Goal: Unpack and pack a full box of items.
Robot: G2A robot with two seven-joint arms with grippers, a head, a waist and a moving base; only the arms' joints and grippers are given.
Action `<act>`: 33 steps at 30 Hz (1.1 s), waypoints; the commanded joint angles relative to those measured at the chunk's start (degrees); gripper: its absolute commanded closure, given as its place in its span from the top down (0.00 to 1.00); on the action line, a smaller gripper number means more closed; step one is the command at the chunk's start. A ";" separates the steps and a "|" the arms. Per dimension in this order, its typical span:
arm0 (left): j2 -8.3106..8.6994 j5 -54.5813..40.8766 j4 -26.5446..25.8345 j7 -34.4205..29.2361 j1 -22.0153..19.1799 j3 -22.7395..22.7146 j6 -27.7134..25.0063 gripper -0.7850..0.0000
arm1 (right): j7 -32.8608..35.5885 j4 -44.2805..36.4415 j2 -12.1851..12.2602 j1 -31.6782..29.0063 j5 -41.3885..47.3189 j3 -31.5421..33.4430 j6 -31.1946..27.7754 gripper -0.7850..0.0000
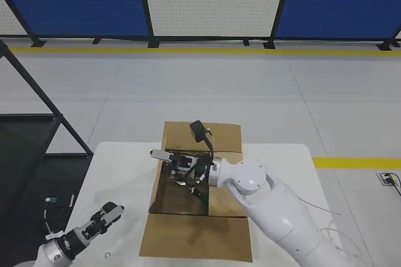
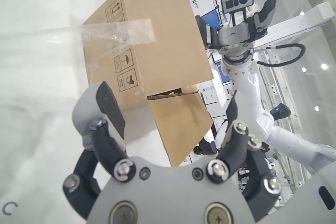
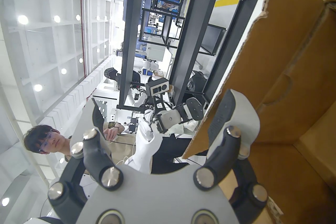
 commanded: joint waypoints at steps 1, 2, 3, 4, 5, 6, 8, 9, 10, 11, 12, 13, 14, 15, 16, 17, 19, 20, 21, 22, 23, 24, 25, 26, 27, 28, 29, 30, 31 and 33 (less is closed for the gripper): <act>-0.08 0.16 -0.81 1.28 1.07 -0.33 -0.38 1.00 | -0.64 1.40 -1.06 1.59 0.20 -1.56 -0.05 1.00; -0.11 0.80 -1.35 1.90 1.66 -0.43 -0.57 1.00 | -0.72 2.25 -1.65 2.34 0.61 -2.34 -0.14 1.00; -0.15 1.51 -1.97 2.46 2.28 -0.40 -0.74 1.00 | -0.74 3.20 -2.26 3.16 0.85 -3.16 -0.25 1.00; -0.18 2.46 -2.59 3.01 2.84 -0.36 -0.82 1.00 | -0.61 4.14 -2.89 3.93 1.15 -4.00 -0.48 1.00; -0.21 3.83 -3.18 3.80 3.31 -0.36 -0.83 1.00 | -0.43 5.19 -3.54 4.71 1.50 -4.81 -0.73 1.00; -0.26 5.48 -3.72 4.88 3.71 -0.30 -0.74 1.00 | -0.15 6.26 -4.21 5.43 1.97 -5.59 -1.04 1.00; -0.38 8.57 -4.56 7.16 4.27 0.21 -0.09 1.00 | 0.58 8.64 -5.54 6.87 2.97 -6.96 -1.77 1.00; -0.46 9.88 -4.85 8.54 4.31 0.57 0.56 1.00 | 1.00 9.87 -6.21 7.55 3.55 -7.57 -2.23 1.00; -0.56 11.00 -5.08 9.92 4.22 1.04 1.26 1.00 | 1.38 11.08 -6.88 8.18 3.96 -8.18 -2.70 1.00; -0.64 12.27 -5.18 11.26 3.99 1.51 2.20 1.00 | 1.62 12.32 -7.53 8.76 4.45 -8.66 -3.21 1.00; -0.71 14.28 -5.34 12.64 3.60 1.96 3.26 1.00 | 1.90 13.53 -8.15 9.29 4.90 -9.11 -3.68 1.00; -0.79 16.40 -5.44 14.02 3.20 2.60 4.37 1.00 | 2.20 14.77 -8.75 9.81 5.35 -9.46 -4.13 1.00; -0.90 17.68 -5.48 15.33 2.77 3.43 5.57 1.00 | 2.57 15.89 -9.33 10.27 5.90 -9.72 -4.69 1.00; -1.01 18.50 -5.44 16.43 2.23 4.27 6.63 1.00 | 3.13 16.99 -9.88 10.67 6.54 -9.92 -5.21 1.00; -1.09 19.33 -5.26 16.99 1.65 5.02 7.62 1.00 | 3.67 18.12 -10.39 11.03 7.24 -10.01 -5.81 1.00; -1.16 19.78 -5.18 17.21 0.99 5.76 8.28 1.00 | 4.04 19.28 -10.85 11.43 7.63 -10.10 -6.34 1.00; -1.30 19.46 -4.58 17.41 -0.34 6.92 9.31 1.00 | 4.78 21.32 -11.71 12.04 8.39 -10.19 -7.24 1.00; -1.34 19.31 -4.16 17.32 -1.04 7.31 9.84 1.00 | 5.28 22.21 -12.09 12.29 8.72 -10.21 -7.66 1.00; -1.37 19.82 -3.73 17.53 -1.75 7.54 10.59 1.00 | 5.77 23.10 -12.44 12.52 9.02 -10.19 -8.04 1.00; -1.43 20.24 -3.37 17.95 -2.42 7.86 11.21 1.00 | 6.19 23.92 -12.75 12.71 9.25 -10.14 -8.47 1.00; -1.50 20.07 -2.93 18.15 -2.96 8.25 11.70 1.00 | 6.66 24.65 -13.05 12.88 9.41 -10.10 -8.90 1.00; -1.56 19.70 -2.53 18.28 -3.50 8.47 12.27 1.00 | 7.06 25.39 -13.31 13.03 9.53 -10.02 -9.29 1.00; -1.59 19.67 -2.21 18.38 -3.95 8.58 12.63 1.00 | 7.38 26.07 -13.55 13.19 9.58 -9.93 -9.65 1.00; -1.63 19.69 -1.90 18.52 -4.23 8.67 13.02 1.00 | 7.64 26.67 -13.75 13.29 9.71 -9.77 -10.06 1.00; -1.67 19.62 -1.69 18.51 -4.39 8.76 13.31 1.00 | 7.78 27.25 -13.92 13.36 9.81 -9.53 -10.59 1.00; -1.69 19.60 -1.45 18.42 -4.46 8.77 13.51 1.00 | 7.98 27.73 -14.05 13.39 9.82 -9.33 -11.03 1.00; -1.70 19.74 -1.24 18.40 -4.48 8.69 13.79 1.00 | 8.01 28.18 -14.13 13.44 9.77 -9.05 -11.56 1.00; -1.71 19.75 -1.05 18.33 -4.42 8.65 14.03 1.00 | 8.07 28.60 -14.15 13.48 9.79 -8.66 -12.18 1.00; -1.73 19.68 -0.90 18.21 -4.36 8.57 14.24 1.00 | 8.14 28.93 -14.11 13.52 9.68 -8.24 -12.81 1.00; -1.75 19.39 -0.59 18.05 -4.15 8.30 14.39 1.00 | 8.26 29.15 -13.84 13.40 9.33 -7.25 -14.29 1.00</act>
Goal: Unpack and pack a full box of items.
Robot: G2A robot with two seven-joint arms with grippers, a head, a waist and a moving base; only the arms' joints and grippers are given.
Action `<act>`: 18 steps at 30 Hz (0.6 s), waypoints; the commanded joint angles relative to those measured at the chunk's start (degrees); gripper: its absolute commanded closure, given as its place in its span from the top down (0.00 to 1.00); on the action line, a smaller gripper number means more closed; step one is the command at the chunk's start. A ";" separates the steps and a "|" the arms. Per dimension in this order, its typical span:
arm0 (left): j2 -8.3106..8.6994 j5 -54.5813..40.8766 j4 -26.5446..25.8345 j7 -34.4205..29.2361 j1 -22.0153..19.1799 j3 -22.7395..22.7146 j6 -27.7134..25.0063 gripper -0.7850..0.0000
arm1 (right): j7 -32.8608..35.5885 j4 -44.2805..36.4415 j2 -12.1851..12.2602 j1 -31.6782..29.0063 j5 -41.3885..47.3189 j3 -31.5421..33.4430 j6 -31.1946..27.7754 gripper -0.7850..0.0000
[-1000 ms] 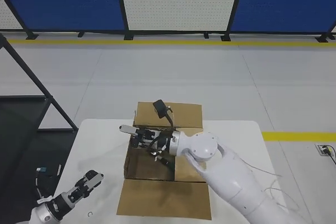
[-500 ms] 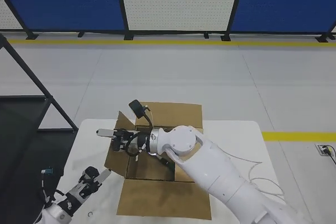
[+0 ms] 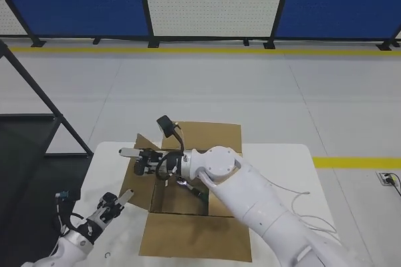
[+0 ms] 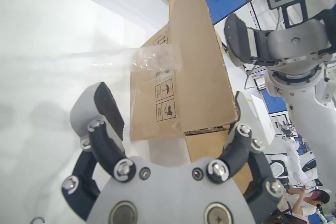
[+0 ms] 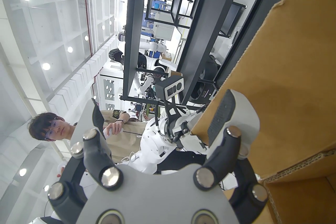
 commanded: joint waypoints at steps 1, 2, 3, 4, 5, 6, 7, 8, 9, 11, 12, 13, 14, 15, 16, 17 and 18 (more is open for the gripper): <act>-0.03 -0.57 0.26 -0.19 0.27 -0.34 0.26 1.00 | -0.01 0.00 0.39 -0.18 -0.55 1.07 -1.50 1.00; -0.03 -0.64 0.34 -0.26 0.44 -0.59 0.30 1.00 | -0.17 -0.21 0.69 -0.30 -0.96 1.70 -2.27 1.00; -0.02 -0.39 0.43 -0.30 0.64 -0.87 0.43 1.00 | -0.33 -0.63 1.04 -0.54 -1.35 2.41 -3.09 1.00; -0.02 -0.30 0.53 -0.28 0.88 -1.13 0.57 1.00 | -0.44 -1.21 1.46 -0.84 -1.87 3.18 -3.95 1.00; -0.02 -0.31 0.70 -0.28 1.14 -1.44 0.83 1.00 | -0.49 -1.92 1.96 -1.21 -2.47 4.02 -4.80 1.00; -0.01 -0.23 0.93 -0.33 1.38 -1.79 1.19 1.00 | -0.61 -2.81 2.52 -1.68 -3.14 4.94 -5.70 1.00; 0.00 0.00 1.16 -0.44 1.56 -2.10 1.47 1.00 | -0.67 -3.86 3.14 -2.24 -3.92 5.93 -6.52 1.00; 0.02 0.21 1.52 -0.66 1.73 -2.36 1.83 1.00 | -0.72 -5.03 3.86 -2.87 -4.80 7.06 -7.23 1.00; 0.05 0.46 1.90 -1.19 1.85 -2.50 2.26 1.00 | -0.85 -6.34 4.65 -3.67 -5.77 8.32 -7.77 1.00; 0.12 1.01 2.77 -2.49 1.83 -2.72 3.02 1.00 | -0.97 -9.76 6.26 -5.74 -7.83 10.88 -7.84 1.00; 0.15 1.38 3.27 -2.98 1.74 -2.74 3.44 1.00 | -1.13 -11.77 7.07 -6.97 -9.00 12.20 -7.51 1.00; 0.15 1.51 3.68 -3.40 1.56 -2.65 3.72 1.00 | -1.31 -14.02 7.87 -8.34 -10.12 13.57 -7.01 1.00; 0.14 1.48 4.17 -3.74 1.35 -2.52 3.94 1.00 | -1.48 -16.40 8.65 -9.80 -11.39 14.91 -6.30 1.00; 0.15 1.82 4.64 -4.01 1.09 -2.37 4.29 1.00 | -1.65 -18.94 9.40 -11.33 -12.64 16.25 -5.49 1.00; 0.15 2.33 5.02 -4.23 0.78 -2.16 4.49 1.00 | -1.86 -21.51 10.10 -12.92 -13.89 17.59 -4.56 1.00; 0.12 2.41 5.43 -4.20 0.47 -1.91 4.58 1.00 | -1.99 -24.10 10.76 -14.54 -15.02 18.89 -3.59 1.00; 0.09 2.35 5.87 -4.33 0.17 -1.66 4.81 1.00 | -2.07 -26.61 11.37 -16.15 -16.05 20.16 -2.59 1.00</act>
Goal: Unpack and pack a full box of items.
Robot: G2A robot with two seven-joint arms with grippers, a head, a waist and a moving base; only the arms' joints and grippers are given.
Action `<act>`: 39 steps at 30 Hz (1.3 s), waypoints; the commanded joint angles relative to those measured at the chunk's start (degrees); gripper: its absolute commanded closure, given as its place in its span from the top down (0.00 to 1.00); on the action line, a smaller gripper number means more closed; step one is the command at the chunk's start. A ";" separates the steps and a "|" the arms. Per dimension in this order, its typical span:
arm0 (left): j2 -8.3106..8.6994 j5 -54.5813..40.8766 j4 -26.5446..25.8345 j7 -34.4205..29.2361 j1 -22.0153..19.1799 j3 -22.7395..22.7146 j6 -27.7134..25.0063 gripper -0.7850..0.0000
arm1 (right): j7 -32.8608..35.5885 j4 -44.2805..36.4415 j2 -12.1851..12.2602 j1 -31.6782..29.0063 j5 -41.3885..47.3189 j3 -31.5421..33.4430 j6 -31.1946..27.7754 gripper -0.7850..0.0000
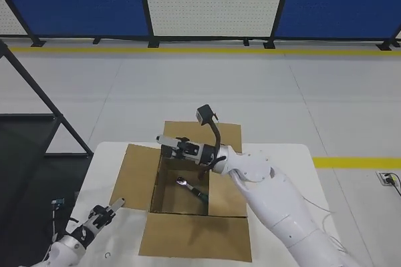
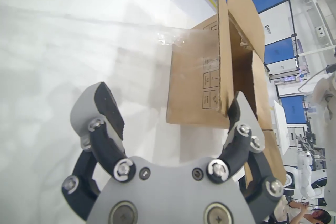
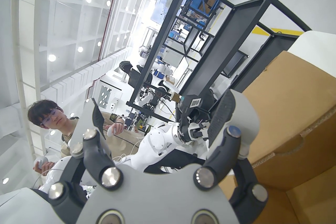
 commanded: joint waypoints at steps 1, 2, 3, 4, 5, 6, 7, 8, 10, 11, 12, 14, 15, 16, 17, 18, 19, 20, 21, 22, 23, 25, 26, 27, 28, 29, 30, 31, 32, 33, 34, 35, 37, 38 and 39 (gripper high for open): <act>-0.04 0.45 0.81 -0.10 -0.64 0.48 0.40 1.00 | -0.15 -5.41 1.16 -3.33 -1.97 2.58 2.08 1.00; -0.04 1.31 1.14 -0.07 -0.91 0.71 0.67 1.00 | -0.15 -7.70 1.64 -4.80 -2.80 3.67 3.04 1.00; -0.05 1.82 1.36 -0.01 -1.16 1.00 0.86 1.00 | -0.16 -9.78 2.07 -6.17 -3.54 4.67 3.93 1.00; -0.09 1.99 1.70 -0.04 -1.36 1.27 1.09 1.00 | -0.18 -11.65 2.44 -7.43 -4.11 5.60 4.70 1.00; -0.11 2.02 2.13 -0.23 -1.59 1.52 1.26 1.00 | -0.13 -13.29 2.77 -8.56 -4.62 6.41 5.39 1.00; -0.12 2.25 2.75 -0.47 -1.85 1.73 1.54 1.00 | -0.08 -14.71 3.05 -9.58 -4.96 7.11 5.96 1.00; -0.12 2.70 3.39 -0.79 -2.17 1.98 1.90 1.00 | 0.01 -15.88 3.28 -10.42 -5.20 7.73 6.51 1.00; -0.14 2.84 3.88 -0.95 -2.54 2.23 2.03 1.00 | 0.11 -16.85 3.48 -11.11 -5.38 8.24 6.98 1.00; -0.20 2.83 4.66 -1.11 -3.09 2.65 2.00 1.00 | 0.22 -18.26 3.77 -12.17 -5.61 9.01 7.53 1.00; -0.22 2.87 4.85 -1.18 -3.26 2.80 1.96 1.00 | 0.27 -18.74 3.89 -12.55 -5.74 9.28 7.72 1.00; -0.24 2.89 5.00 -1.22 -3.38 2.89 1.95 1.00 | 0.28 -19.13 3.99 -12.87 -5.88 9.49 7.88 1.00; -0.26 3.01 5.15 -1.23 -3.53 3.00 2.07 1.00 | 0.24 -19.63 4.14 -13.34 -5.90 9.87 8.09 1.00; -0.28 3.03 5.19 -1.22 -3.57 3.03 2.07 1.00 | 0.28 -19.78 4.20 -13.52 -5.76 10.03 8.14 1.00; -0.29 3.04 5.23 -1.21 -3.59 3.02 2.05 1.00 | 0.29 -19.89 4.26 -13.65 -5.68 10.18 8.17 1.00; -0.29 3.05 5.10 -1.11 -3.57 2.88 2.01 1.00 | 0.38 -19.98 4.32 -13.75 -5.68 10.29 8.19 1.00; -0.29 2.77 4.83 -0.97 -3.47 2.60 1.90 1.00 | 0.39 -20.04 4.37 -13.85 -5.62 10.40 8.20 1.00; -0.30 2.26 4.51 -0.81 -3.30 2.21 1.84 1.00 | 0.43 -20.10 4.42 -13.93 -5.60 10.48 8.19 1.00; -0.29 1.78 4.07 -0.72 -3.08 1.72 1.75 1.00 | 0.46 -20.11 4.47 -14.00 -5.56 10.57 8.18 1.00; -0.28 1.31 3.61 -0.64 -2.81 1.19 1.67 1.00 | 0.48 -20.08 4.52 -14.05 -5.62 10.67 8.26 1.00; -0.27 0.71 2.98 -0.61 -2.53 0.58 1.50 1.00 | 0.47 -20.06 4.57 -14.12 -5.58 10.78 8.27 1.00; -0.24 0.18 2.23 -0.54 -2.15 -0.10 1.26 1.00 | 0.52 -20.03 4.63 -14.17 -5.52 10.91 8.22 1.00; -0.19 -0.90 0.36 -0.39 -1.24 -1.67 1.01 1.00 | 0.62 -19.98 4.74 -14.32 -5.37 11.18 8.11 1.00; -0.17 -1.44 -0.66 -0.32 -0.71 -2.49 0.93 1.00 | 0.73 -19.97 4.80 -14.41 -5.27 11.32 8.04 1.00; -0.16 -2.12 -1.59 -0.36 -0.17 -3.29 0.87 1.00 | 0.86 -19.96 4.86 -14.52 -5.12 11.47 7.96 1.00; -0.13 -2.60 -2.55 -0.46 0.32 -4.08 0.68 1.00 | 0.99 -19.94 4.93 -14.61 -5.04 11.64 7.89 1.00; -0.11 -3.10 -3.46 -0.55 0.80 -4.86 0.59 1.00 | 1.10 -19.94 5.00 -14.72 -4.97 11.80 7.81 1.00; -0.07 -3.37 -4.44 -0.69 1.22 -5.60 0.48 1.00 | 1.17 -19.92 5.07 -14.84 -4.88 11.97 7.73 1.00; -0.05 -3.60 -5.39 -0.78 1.63 -6.30 0.35 1.00 | 1.24 -19.90 5.14 -14.98 -4.80 12.15 7.65 1.00; -0.03 -3.95 -6.28 -0.91 2.01 -6.96 0.30 1.00 | 1.32 -19.90 5.21 -15.13 -4.72 12.33 7.55 1.00; -0.02 -4.42 -7.22 -1.01 2.34 -7.59 0.19 1.00 | 1.49 -19.88 5.29 -15.30 -4.55 12.49 7.48 1.00; -0.01 -5.04 -8.09 -1.19 2.64 -8.21 0.07 1.00 | 1.66 -19.88 5.36 -15.45 -4.46 12.66 7.44 1.00; 0.00 -5.41 -8.96 -1.39 2.94 -8.84 -0.05 1.00 | 1.84 -19.84 5.45 -15.62 -4.41 12.83 7.41 1.00; 0.03 -6.07 -10.71 -1.62 3.47 -10.06 -0.25 1.00 | 2.22 -19.86 5.62 -15.98 -4.33 13.16 7.34 1.00; 0.05 -6.39 -11.59 -1.82 3.71 -10.64 -0.42 1.00 | 2.43 -19.85 5.71 -16.18 -4.28 13.36 7.33 1.00; 0.06 -6.66 -12.43 -1.97 3.92 -11.24 -0.61 1.00 | 2.63 -19.85 5.81 -16.39 -4.23 13.57 7.31 1.00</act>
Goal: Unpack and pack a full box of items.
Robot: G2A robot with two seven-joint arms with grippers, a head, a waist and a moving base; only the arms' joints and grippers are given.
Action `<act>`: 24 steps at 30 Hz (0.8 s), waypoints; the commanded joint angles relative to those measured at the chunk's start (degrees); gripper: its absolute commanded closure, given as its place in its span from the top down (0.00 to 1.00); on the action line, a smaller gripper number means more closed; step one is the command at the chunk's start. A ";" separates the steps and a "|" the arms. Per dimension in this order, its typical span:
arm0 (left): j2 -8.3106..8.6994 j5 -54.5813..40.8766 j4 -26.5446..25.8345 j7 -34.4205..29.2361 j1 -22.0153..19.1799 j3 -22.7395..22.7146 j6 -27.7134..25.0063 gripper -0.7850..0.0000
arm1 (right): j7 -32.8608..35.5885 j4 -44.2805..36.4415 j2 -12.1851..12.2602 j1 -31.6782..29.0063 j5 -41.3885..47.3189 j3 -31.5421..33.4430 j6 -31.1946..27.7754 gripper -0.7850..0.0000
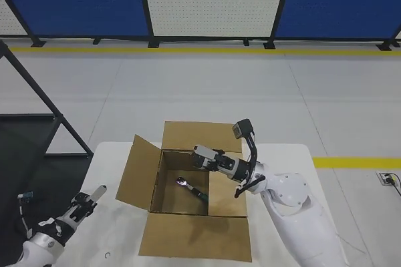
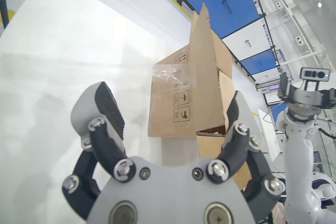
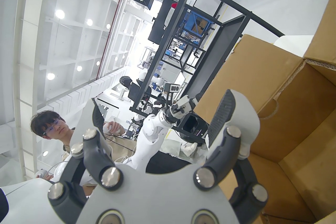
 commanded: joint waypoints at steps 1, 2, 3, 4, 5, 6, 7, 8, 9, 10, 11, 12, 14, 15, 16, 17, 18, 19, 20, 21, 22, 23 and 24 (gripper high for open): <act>0.02 -0.77 -1.80 -0.32 0.43 -1.20 -0.38 1.00 | 0.41 0.01 0.20 -0.42 0.12 0.44 -0.01 1.00; 0.02 -1.30 -2.35 -0.50 0.54 -1.54 -0.54 1.00 | 0.58 0.01 0.27 -0.55 0.15 0.59 -0.01 1.00; 0.03 -2.15 -3.20 -0.91 0.67 -2.09 -0.81 1.00 | 0.76 0.01 0.37 -0.76 0.19 0.83 0.01 1.00; 0.05 -3.38 -4.47 -1.52 0.74 -2.92 -1.24 1.00 | 1.14 -0.06 0.53 -1.04 0.13 1.14 0.03 1.00; 0.08 -4.71 -5.53 -2.30 0.75 -3.49 -1.70 1.00 | 1.51 -0.16 0.66 -1.27 0.14 1.41 0.02 1.00; 0.12 -6.13 -6.45 -3.28 0.67 -4.14 -2.20 1.00 | 2.00 -0.32 0.81 -1.48 -0.15 1.70 0.07 1.00; 0.17 -7.73 -7.44 -4.40 0.44 -4.82 -2.70 1.00 | 2.41 -0.61 0.99 -1.72 -0.58 2.06 0.07 1.00; 0.25 -9.46 -8.38 -5.78 0.03 -5.46 -3.09 1.00 | 2.74 -1.08 1.18 -2.10 -0.90 2.50 -0.09 1.00; 0.33 -12.19 -9.16 -7.56 -0.55 -5.80 -3.41 1.00 | 3.10 -1.64 1.38 -2.58 -1.14 3.03 -0.34 1.00; 0.41 -15.51 -9.60 -9.46 -1.42 -6.09 -3.45 1.00 | 3.21 -2.37 1.58 -3.17 -1.09 3.74 -1.01 1.00; 0.54 -18.25 -9.84 -11.39 -2.55 -6.30 -3.25 1.00 | 3.55 -3.16 1.78 -3.95 -0.70 4.47 -2.05 1.00; 0.69 -20.87 -9.89 -13.45 -3.90 -6.11 -2.68 1.00 | 4.10 -3.93 2.00 -4.80 -0.24 5.26 -3.14 1.00; 1.03 -25.47 -9.18 -17.38 -7.27 -4.67 -1.10 1.00 | 4.72 -5.32 2.50 -6.59 0.30 7.15 -4.83 1.00; 1.22 -25.74 -8.49 -18.44 -9.26 -3.62 -0.23 1.00 | 5.17 -6.09 2.75 -7.49 0.56 8.09 -5.32 1.00; 1.40 -25.40 -7.87 -19.60 -11.26 -1.90 0.42 1.00 | 5.72 -6.83 3.00 -8.44 1.33 9.10 -5.84 1.00; 1.55 -25.02 -6.96 -20.67 -13.29 0.25 1.02 1.00 | 6.33 -7.40 3.27 -9.44 2.09 10.26 -6.26 1.00; 1.63 -24.89 -5.76 -21.25 -15.43 2.62 1.81 1.00 | 7.05 -8.02 3.56 -10.48 2.81 11.43 -6.78 1.00; 1.70 -23.97 -4.60 -21.63 -17.58 5.11 2.45 1.00 | 7.64 -8.59 3.82 -11.65 3.81 12.63 -7.35 1.00; 1.71 -23.16 -3.33 -22.07 -19.67 7.86 3.03 1.00 | 8.31 -9.13 4.10 -12.87 4.46 13.78 -7.88 1.00; 1.64 -23.05 -1.83 -22.32 -21.77 10.69 3.65 1.00 | 8.75 -9.66 4.38 -14.14 4.67 14.96 -8.41 1.00; 1.53 -23.04 -0.18 -22.65 -23.92 13.49 4.12 1.00 | 8.90 -10.16 4.66 -15.51 4.70 16.13 -8.79 1.00; 1.37 -23.48 1.70 -23.15 -26.05 16.32 4.70 1.00 | 8.95 -10.78 4.91 -16.88 4.68 17.24 -9.15 1.00; 1.17 -24.09 3.71 -23.64 -28.23 19.03 5.32 1.00 | 9.15 -11.39 5.16 -18.29 4.82 18.25 -9.37 1.00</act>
